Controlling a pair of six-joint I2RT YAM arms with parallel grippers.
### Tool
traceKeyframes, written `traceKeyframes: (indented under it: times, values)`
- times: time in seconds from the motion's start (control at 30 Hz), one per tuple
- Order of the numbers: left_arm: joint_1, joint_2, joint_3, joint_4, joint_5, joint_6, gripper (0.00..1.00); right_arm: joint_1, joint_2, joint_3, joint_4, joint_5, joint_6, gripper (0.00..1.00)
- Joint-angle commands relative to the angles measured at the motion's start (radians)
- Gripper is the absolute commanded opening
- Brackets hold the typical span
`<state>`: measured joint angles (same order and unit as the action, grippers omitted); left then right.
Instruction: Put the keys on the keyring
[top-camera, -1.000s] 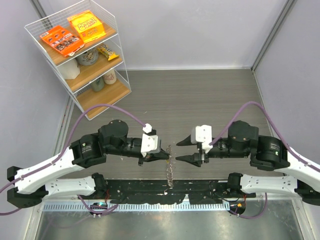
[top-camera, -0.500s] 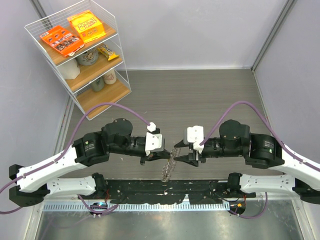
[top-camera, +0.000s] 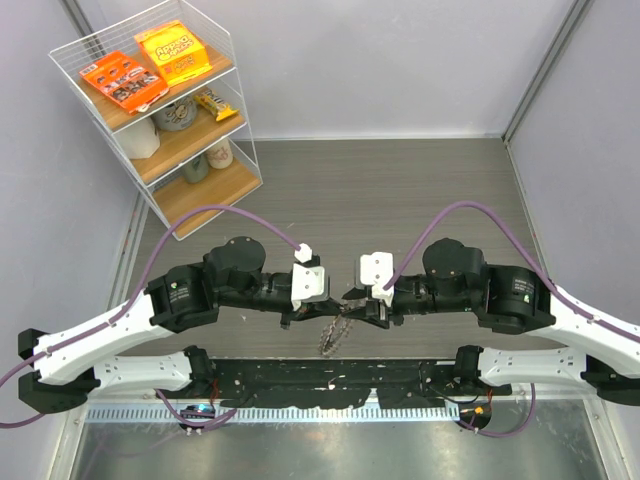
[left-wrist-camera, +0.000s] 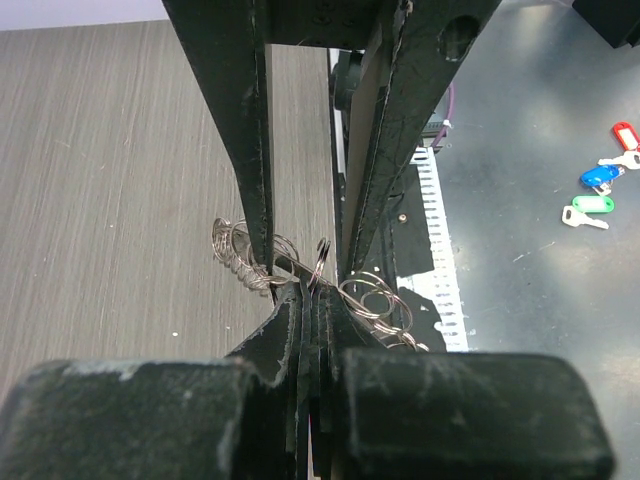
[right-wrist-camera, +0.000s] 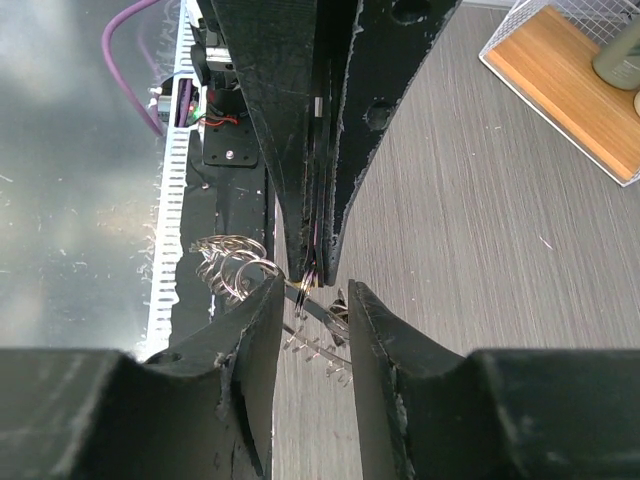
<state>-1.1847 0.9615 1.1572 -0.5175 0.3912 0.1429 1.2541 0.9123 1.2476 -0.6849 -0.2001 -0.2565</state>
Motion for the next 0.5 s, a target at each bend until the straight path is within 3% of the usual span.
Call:
traceKeyframes:
  times: [0.0, 0.23, 0.37, 0.47]
  values:
    - [-0.003, -0.017, 0.030, 0.059, -0.009, 0.004, 0.00, 0.004, 0.005, 0.042, 0.016, -0.009, -0.001, 0.37]
    - [-0.001, -0.026, 0.019, 0.076, -0.017, -0.002, 0.00, 0.004, 0.017, 0.042, 0.010, -0.022, -0.006, 0.31]
    - [-0.003, -0.029, 0.016, 0.077, -0.022, -0.003, 0.00, 0.004, 0.017, 0.046, 0.007, -0.024, -0.009, 0.21]
    - [-0.003, -0.030, 0.016, 0.077, -0.023, -0.003, 0.00, 0.004, 0.014, 0.042, 0.007, -0.024, -0.012, 0.06]
